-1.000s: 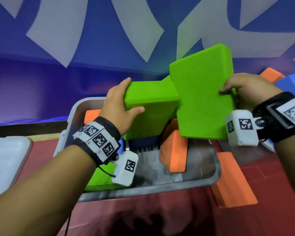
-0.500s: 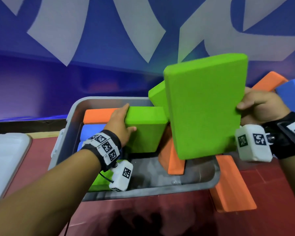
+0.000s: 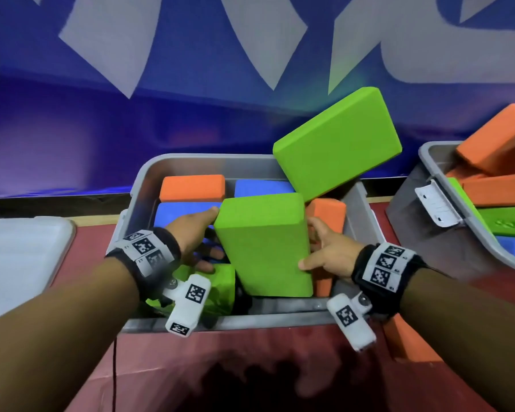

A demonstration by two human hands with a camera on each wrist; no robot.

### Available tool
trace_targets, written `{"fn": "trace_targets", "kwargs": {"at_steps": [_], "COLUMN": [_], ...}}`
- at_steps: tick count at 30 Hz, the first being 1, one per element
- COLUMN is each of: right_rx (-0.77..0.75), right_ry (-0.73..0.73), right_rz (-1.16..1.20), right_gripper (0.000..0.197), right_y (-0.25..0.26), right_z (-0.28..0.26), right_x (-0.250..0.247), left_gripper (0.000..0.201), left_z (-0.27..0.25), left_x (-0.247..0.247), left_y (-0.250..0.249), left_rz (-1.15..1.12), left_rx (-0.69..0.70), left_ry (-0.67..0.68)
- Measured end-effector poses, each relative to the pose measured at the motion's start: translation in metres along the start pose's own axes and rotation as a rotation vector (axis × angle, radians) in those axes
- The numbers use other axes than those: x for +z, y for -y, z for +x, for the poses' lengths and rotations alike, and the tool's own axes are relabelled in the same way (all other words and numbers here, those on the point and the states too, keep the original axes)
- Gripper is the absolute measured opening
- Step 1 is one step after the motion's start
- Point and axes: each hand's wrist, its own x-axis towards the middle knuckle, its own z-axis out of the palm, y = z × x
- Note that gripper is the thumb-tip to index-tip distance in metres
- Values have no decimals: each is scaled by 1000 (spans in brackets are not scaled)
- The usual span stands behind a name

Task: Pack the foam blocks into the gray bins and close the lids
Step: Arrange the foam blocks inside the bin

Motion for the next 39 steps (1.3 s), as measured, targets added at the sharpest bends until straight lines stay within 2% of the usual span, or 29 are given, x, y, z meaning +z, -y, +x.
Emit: {"fn": "trace_targets", "kwargs": {"at_steps": [2, 7, 8, 10, 12, 13, 14, 16, 17, 18, 21, 22, 24, 26, 29, 31, 33, 34, 35, 38, 39], "right_rx": [20, 47, 84, 180, 289, 290, 252, 157, 142, 145, 276, 334, 441, 549, 508, 538, 576, 583, 577, 529, 514], "right_ry": [-36, -52, -33, 5, 54, 66, 73, 63, 56, 54, 71, 69, 67, 65, -25, -80, -104, -97, -101, -189, -216], "right_rz": [-92, -384, -521, -732, -779, -798, -820, -787, -750, -719, -703, -682, -629, -504, -309, -233, -275, -289, -278, -154, -111], "right_gripper": [92, 107, 101, 64, 26, 20, 22, 46, 57, 59, 27, 25, 18, 26, 35, 57, 101, 115, 116, 80, 74], "right_y": [7, 6, 10, 17, 24, 25, 25, 25, 23, 19, -4, -12, -21, -23, -12, -11, -24, -29, -29, -23, -22], "right_z": [4, 7, 5, 2, -4, -6, -5, -3, -1, 0, 8, 10, 11, 18, 23, 23, 35, 37, 37, 39, 42], "right_x": [0, -1, 3, 9, 12, 12, 9, 2, -1, -6, -12, -11, -5, -2, -7, -8, -10, -7, -3, 4, 1], "left_gripper": [49, 61, 62, 65, 68, 67, 64, 61, 64, 71, 81, 77, 66, 69, 60, 59, 58, 59, 60, 66, 71], "left_z": [-3, -7, -9, -13, -19, -21, -23, -28, -32, -34, -29, -24, -10, 2, 7, 8, 8, 8, 8, 9, 10], "left_x": [2, 6, 6, 7, 6, 5, 4, 0, 0, 0, 8, 13, 22, 29, 39, 41, 40, 39, 38, 35, 33], "left_y": [-2, -10, -11, -13, -15, -16, -17, -18, -18, -17, -8, -1, 18, 36, 42, 40, 39, 39, 38, 33, 31], "left_rz": [8, 212, 256, 319, 362, 391, 421, 452, 459, 467, 456, 461, 675, 908, 969, 997, 998, 998, 995, 914, 863], "left_rx": [0, 179, 208, 235, 240, 247, 253, 250, 236, 221, 164, 142, 137, 150, 171, 195, 184, 177, 166, 137, 129], "left_ry": [-1, -91, -102, -105, -98, -95, -94, -73, -48, -25, 3, -15, -62, -116, -93, -43, -8, 0, 6, 33, 57]}}
